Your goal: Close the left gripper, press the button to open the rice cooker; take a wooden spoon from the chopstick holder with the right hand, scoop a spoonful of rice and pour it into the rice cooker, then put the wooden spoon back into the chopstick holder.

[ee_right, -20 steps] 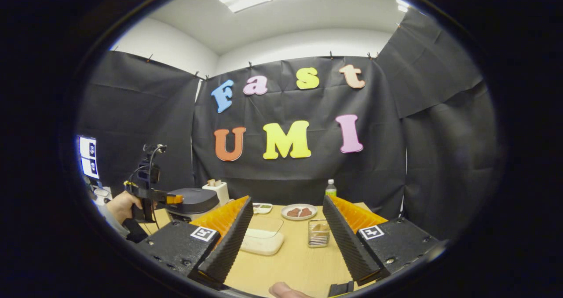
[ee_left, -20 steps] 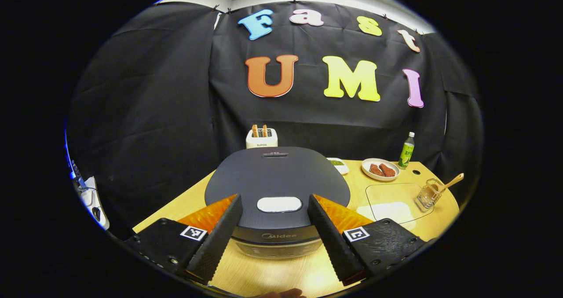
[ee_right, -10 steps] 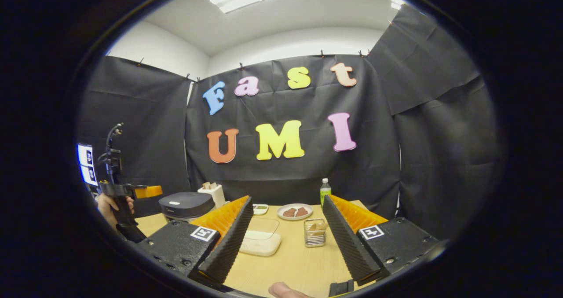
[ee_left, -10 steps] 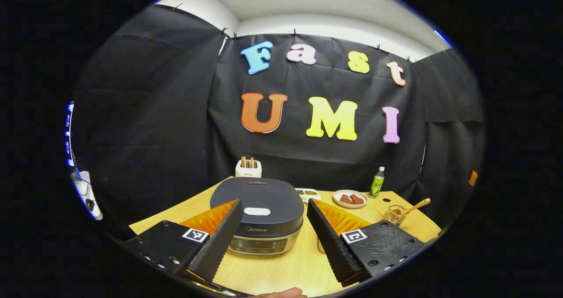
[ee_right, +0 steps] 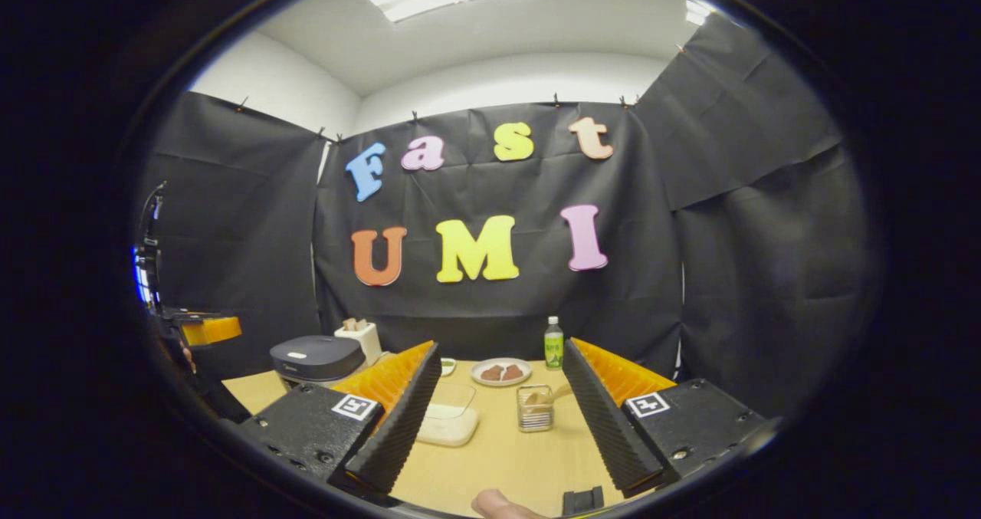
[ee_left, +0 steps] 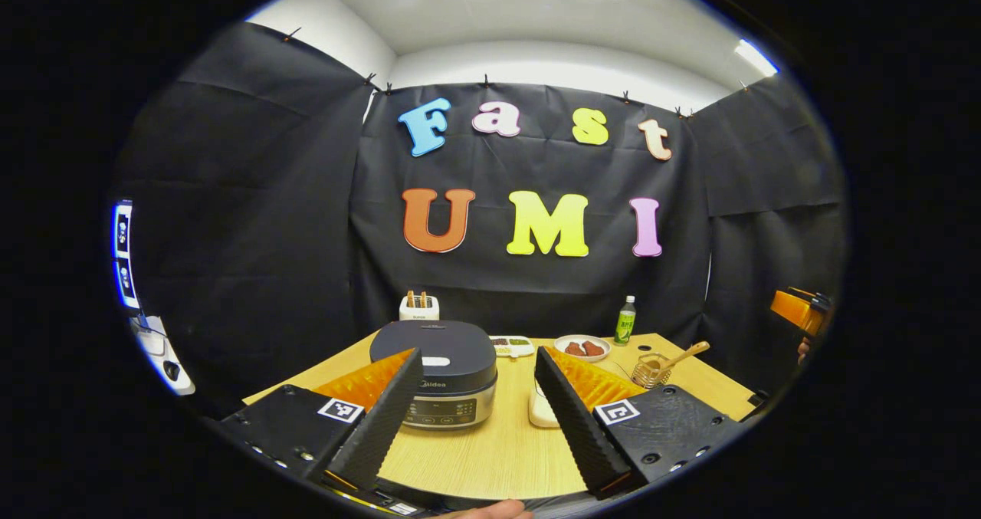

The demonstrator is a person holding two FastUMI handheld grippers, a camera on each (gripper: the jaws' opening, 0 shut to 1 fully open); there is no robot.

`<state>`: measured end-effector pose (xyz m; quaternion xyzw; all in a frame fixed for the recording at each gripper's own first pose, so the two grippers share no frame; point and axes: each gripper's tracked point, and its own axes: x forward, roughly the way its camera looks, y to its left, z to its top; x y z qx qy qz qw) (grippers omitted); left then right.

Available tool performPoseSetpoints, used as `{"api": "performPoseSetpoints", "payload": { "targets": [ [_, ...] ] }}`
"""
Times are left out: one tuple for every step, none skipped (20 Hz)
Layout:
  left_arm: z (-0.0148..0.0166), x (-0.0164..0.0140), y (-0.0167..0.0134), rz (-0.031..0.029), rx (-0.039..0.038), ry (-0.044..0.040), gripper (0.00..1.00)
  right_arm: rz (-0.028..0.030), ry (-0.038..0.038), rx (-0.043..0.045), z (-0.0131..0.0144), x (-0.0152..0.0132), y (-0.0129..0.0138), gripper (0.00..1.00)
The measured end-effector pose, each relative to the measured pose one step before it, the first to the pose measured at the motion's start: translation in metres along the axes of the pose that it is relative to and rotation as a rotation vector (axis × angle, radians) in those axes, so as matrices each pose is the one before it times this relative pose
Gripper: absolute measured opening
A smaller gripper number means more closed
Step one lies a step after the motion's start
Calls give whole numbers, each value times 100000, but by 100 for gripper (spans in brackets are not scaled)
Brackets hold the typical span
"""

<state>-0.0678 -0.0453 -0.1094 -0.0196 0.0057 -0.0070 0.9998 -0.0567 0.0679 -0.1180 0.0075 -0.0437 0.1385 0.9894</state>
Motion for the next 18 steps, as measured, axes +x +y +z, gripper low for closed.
{"api": "performPoseSetpoints", "payload": {
  "targets": [
    [-2,-249,-66,741,250,-63,94,-1471,815,-22,-5,-171,-134,100],
    [-122,-360,-565,-1030,502,-606,94,-1009,480,-533,13,-238,-59,100],
    [-163,-195,-717,-986,479,-345,94,-211,-362,-645,178,-203,11,100],
    [-60,-158,-410,-225,375,161,94,-17,-249,-145,10,-139,71,100],
    [-284,-26,-249,-201,583,136,94,-490,-244,172,82,-80,-174,100],
    [-269,-49,-403,-1009,574,24,94,-562,-394,-48,95,-30,-262,100],
    [-444,-19,-316,-1061,188,649,94,-488,-320,-326,26,-81,-133,100],
    [-458,64,-370,-952,-334,934,94,-558,131,-205,-100,-68,-98,100],
    [-282,137,-375,-1032,-329,943,94,-487,144,34,-64,-30,-104,100],
    [-145,37,-175,-362,99,790,94,-99,85,-10,-9,64,-7,100],
    [-79,99,-100,0,388,192,95,-160,104,100,3,-66,-72,100],
    [75,85,-194,-234,605,-369,95,-6,-28,126,-3,37,-66,100],
    [-106,69,-405,-555,461,128,95,-116,-104,148,31,14,-46,100],
    [-29,25,-318,-617,336,429,94,-5,0,-40,-55,47,-52,100],
    [-38,-28,-158,-388,274,428,95,140,67,2,-67,63,41,100],
    [39,45,-108,59,250,-67,94,232,200,110,-113,25,55,100],
    [303,-172,98,443,8,-362,94,87,290,208,-65,-4,30,100],
    [217,-57,51,305,-230,-286,94,221,201,4,-21,154,87,100]
  ]
}}
